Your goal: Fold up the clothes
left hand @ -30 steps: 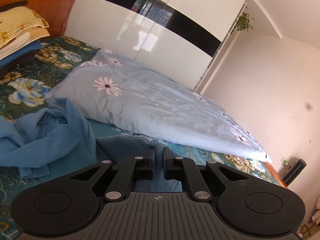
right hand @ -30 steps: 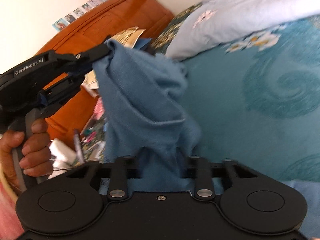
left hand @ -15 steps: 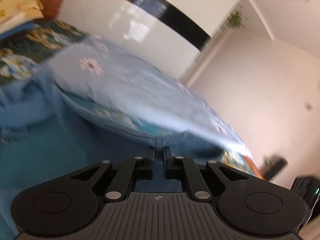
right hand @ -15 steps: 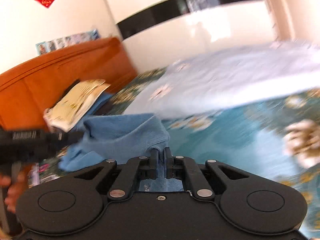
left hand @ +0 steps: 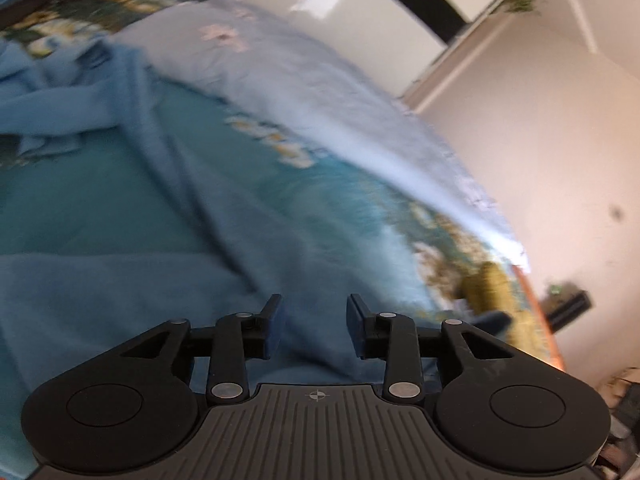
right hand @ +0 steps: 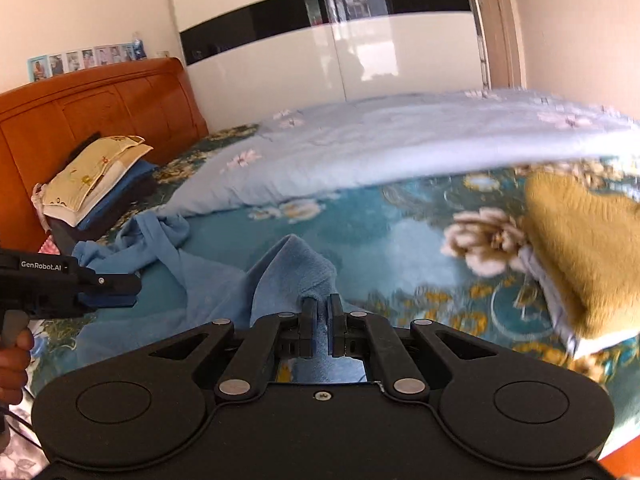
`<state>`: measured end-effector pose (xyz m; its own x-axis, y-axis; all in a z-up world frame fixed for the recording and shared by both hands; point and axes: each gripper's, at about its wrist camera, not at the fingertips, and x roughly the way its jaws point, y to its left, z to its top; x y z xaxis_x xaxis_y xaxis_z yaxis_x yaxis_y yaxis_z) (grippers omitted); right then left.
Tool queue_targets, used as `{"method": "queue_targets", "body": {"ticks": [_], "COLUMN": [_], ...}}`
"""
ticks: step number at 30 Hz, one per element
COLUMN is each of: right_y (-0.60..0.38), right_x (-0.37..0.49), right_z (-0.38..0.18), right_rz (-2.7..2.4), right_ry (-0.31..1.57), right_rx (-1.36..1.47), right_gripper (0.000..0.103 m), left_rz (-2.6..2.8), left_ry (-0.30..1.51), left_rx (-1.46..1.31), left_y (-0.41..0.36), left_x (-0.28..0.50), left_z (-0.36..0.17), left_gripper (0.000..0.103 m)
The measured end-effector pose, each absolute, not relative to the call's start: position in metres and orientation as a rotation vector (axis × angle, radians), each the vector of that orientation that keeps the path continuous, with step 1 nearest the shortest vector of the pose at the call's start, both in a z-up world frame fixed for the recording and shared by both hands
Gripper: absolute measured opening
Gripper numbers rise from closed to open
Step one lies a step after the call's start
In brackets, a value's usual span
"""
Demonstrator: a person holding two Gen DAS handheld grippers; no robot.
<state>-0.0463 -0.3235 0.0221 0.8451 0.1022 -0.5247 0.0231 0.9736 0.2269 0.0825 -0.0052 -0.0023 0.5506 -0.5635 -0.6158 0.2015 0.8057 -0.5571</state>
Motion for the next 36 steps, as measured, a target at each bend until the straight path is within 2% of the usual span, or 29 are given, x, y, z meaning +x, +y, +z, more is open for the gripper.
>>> {"method": "queue_targets", "body": {"ticks": [8,18,20,23,25,28,31,36], "right_y": [-0.329,-0.343,-0.345,-0.347,-0.348,-0.349,-0.35,-0.35], "right_x": [-0.037,-0.029,-0.026,-0.022,-0.02,-0.019,-0.018,-0.018], "right_z": [0.014,0.01,0.009,0.008,0.007,0.004,0.0,-0.001], "right_rz": [0.027,0.004,0.0,-0.003,-0.004,-0.006,-0.011,-0.01], "right_ry": [0.577,0.559,0.555,0.552,0.553,0.557,0.566,0.568], "right_rx": [0.261,0.335,0.343,0.354,0.356,0.363,0.372,0.379], "right_gripper": [0.006,0.007,0.007,0.007,0.008,0.01,0.012,0.014], "left_rz": [-0.462,-0.509,-0.503,-0.496,-0.49,-0.477,-0.484,-0.525], "left_ry": [1.014,1.03,1.022,1.022,1.045,1.068,1.09,1.087], "left_rx": [-0.534,-0.63,-0.646,-0.644,-0.647,-0.655,-0.693,-0.74], "left_y": [-0.019,-0.039,-0.039,-0.037,-0.033,-0.026,-0.024,-0.034], "left_x": [0.121,0.135,0.136,0.134,0.133,0.129,0.129,0.138], "left_z": [-0.04,-0.049,-0.05,-0.052,-0.052,-0.054,-0.06,-0.063], "left_gripper": [0.032,0.033,0.021,0.02,0.021,0.036,0.039,0.039]}}
